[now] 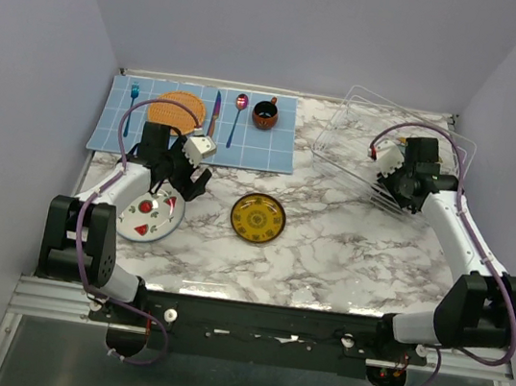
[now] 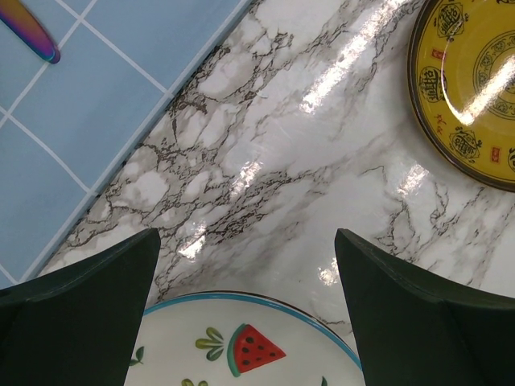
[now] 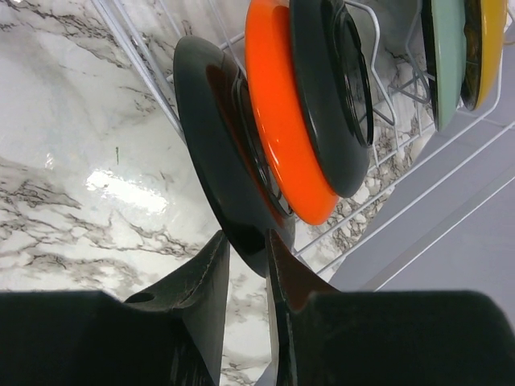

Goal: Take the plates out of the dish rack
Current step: Unload the plate from the dish rack.

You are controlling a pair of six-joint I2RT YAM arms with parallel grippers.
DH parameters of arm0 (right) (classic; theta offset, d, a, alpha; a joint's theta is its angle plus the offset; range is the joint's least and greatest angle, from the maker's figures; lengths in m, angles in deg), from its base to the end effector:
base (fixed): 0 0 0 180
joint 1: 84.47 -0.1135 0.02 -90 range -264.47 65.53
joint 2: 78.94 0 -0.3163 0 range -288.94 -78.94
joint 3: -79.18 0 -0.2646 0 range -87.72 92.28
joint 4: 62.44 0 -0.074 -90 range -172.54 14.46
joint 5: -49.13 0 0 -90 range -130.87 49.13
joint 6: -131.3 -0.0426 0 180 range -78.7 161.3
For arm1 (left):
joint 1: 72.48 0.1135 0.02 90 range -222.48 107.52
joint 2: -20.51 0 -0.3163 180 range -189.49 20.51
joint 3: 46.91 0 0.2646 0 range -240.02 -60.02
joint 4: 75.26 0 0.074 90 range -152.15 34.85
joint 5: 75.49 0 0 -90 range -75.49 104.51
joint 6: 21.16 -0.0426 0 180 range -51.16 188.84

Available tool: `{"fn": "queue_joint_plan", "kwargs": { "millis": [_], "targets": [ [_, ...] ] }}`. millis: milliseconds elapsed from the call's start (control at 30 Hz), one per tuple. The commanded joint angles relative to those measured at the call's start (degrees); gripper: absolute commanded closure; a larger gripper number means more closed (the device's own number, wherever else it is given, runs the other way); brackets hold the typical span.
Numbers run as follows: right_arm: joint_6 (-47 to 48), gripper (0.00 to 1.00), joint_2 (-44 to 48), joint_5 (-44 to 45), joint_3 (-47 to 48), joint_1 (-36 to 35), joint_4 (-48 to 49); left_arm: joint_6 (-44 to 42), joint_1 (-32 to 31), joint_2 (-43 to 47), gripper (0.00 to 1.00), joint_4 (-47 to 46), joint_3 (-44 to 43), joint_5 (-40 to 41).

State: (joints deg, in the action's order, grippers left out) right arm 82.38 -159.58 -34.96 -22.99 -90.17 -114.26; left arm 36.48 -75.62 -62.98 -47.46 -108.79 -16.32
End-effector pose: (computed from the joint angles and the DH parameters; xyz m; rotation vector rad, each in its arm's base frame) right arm 0.2992 0.0255 0.3177 -0.9771 2.3652 -0.3738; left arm 0.3004 -0.0383 0.2463 0.9253 2.1207 -0.3994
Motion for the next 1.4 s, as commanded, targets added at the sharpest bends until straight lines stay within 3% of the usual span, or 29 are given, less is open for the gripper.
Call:
{"fn": "queue_joint_plan", "kwargs": {
  "millis": [0,300,400,800,1367],
  "targets": [
    [-0.1,0.70,-3.1,0.7,-2.7,0.0,0.9,-0.8,-0.4,1.2,0.01,0.0,0.9,0.3],
    [0.1,0.94,-1.1,1.8,-2.4,0.0,-0.2,-1.0,-0.4,1.7,0.01,0.1,1.2,0.2],
    [0.0,0.98,0.0,1.6,-1.5,0.1,-1.5,-0.9,-0.4,1.8,0.01,0.2,1.3,0.0],
    [-0.6,0.99,6.0,0.8,5.8,0.0,-9.1,-0.4,-0.4,2.2,0.01,0.4,0.4,-0.5],
    [-1.5,0.99,9.3,0.1,12.2,0.0,-10.9,-0.5,-0.4,2.9,0.01,0.6,1.1,-0.8]
  ]
}}
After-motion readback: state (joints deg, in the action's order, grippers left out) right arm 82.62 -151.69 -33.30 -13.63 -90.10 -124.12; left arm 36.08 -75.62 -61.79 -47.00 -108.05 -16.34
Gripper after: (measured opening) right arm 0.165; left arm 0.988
